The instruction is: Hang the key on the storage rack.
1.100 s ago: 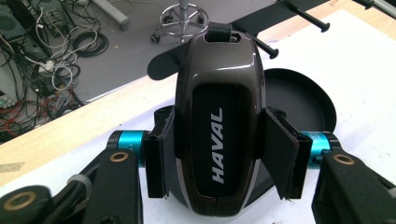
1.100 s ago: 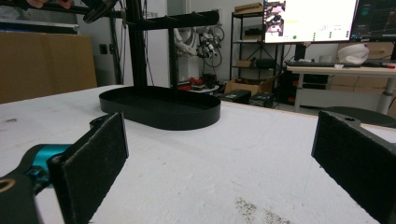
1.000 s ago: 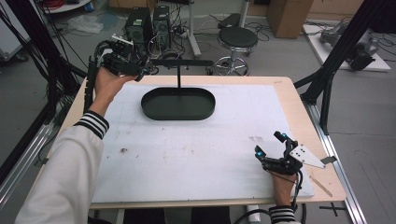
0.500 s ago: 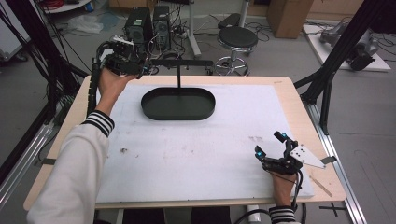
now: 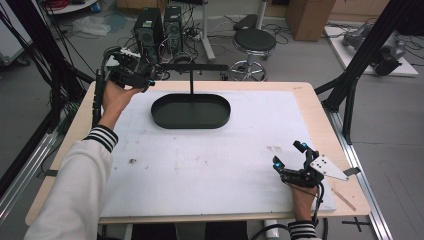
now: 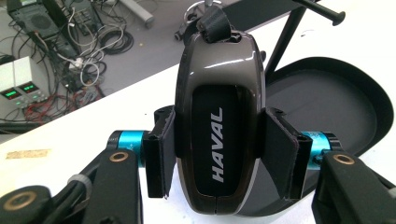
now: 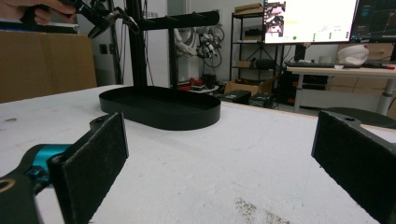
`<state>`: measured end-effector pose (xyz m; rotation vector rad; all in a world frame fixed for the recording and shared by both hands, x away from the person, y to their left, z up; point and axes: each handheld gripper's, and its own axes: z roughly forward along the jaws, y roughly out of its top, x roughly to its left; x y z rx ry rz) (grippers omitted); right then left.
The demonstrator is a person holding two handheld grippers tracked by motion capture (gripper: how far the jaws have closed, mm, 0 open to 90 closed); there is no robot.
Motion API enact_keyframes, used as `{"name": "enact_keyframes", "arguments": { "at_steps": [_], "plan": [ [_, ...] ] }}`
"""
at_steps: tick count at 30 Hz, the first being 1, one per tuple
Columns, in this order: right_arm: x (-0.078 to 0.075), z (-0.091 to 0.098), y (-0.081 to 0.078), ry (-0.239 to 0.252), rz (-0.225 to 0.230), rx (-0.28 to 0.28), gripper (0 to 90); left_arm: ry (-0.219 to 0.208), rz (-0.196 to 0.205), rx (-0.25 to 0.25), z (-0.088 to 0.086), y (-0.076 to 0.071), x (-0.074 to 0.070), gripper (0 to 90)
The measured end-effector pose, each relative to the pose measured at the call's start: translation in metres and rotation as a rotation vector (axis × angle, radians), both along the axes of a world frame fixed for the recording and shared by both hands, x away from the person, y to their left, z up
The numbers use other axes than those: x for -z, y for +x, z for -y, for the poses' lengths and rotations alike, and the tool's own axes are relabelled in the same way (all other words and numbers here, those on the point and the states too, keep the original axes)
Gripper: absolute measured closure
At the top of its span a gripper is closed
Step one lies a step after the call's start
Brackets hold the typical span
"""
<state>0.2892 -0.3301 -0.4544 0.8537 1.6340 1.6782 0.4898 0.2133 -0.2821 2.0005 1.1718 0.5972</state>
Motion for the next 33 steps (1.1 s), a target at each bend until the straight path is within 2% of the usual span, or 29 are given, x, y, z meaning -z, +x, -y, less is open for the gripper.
{"name": "enact_keyframes", "arguments": {
  "at_steps": [3,7,12,13,16,19,24,28,33],
  "plan": [
    [0.0,0.0,0.0,0.001,-0.001,0.0,2.7,0.013,-0.013,-0.009,-0.002,-0.001,0.007,48.8],
    [0.0,0.0,0.0,0.001,-0.001,0.001,2.7,0.01,-0.029,-0.007,-0.005,-0.002,0.018,48.8],
    [0.0,-0.001,-0.001,0.002,-0.009,0.003,2.7,-0.013,-0.029,0.0,-0.006,-0.003,0.03,48.8],
    [0.0,0.0,-0.001,0.001,-0.003,0.001,2.7,-0.014,-0.04,0.005,-0.006,-0.002,0.031,48.8],
    [0.0,-0.001,0.0,0.002,-0.003,0.002,2.7,0.001,-0.057,0.011,-0.005,0.0,0.036,48.8],
    [0.0,0.0,0.0,0.0,-0.002,0.001,2.7,-0.011,-0.035,0.016,-0.006,-0.001,0.044,48.8],
    [0.0,-0.001,-0.001,0.001,-0.008,0.001,2.7,-0.02,-0.03,0.035,-0.008,-0.001,0.059,48.9],
    [0.0,-0.001,-0.001,0.002,-0.001,0.001,2.7,0.011,-0.011,0.053,-0.002,0.0,0.062,48.8],
    [0.0,-0.001,-0.001,-0.001,-0.003,-0.001,2.7,0.035,0.006,0.043,0.0,0.0,0.064,48.6]
  ]
}}
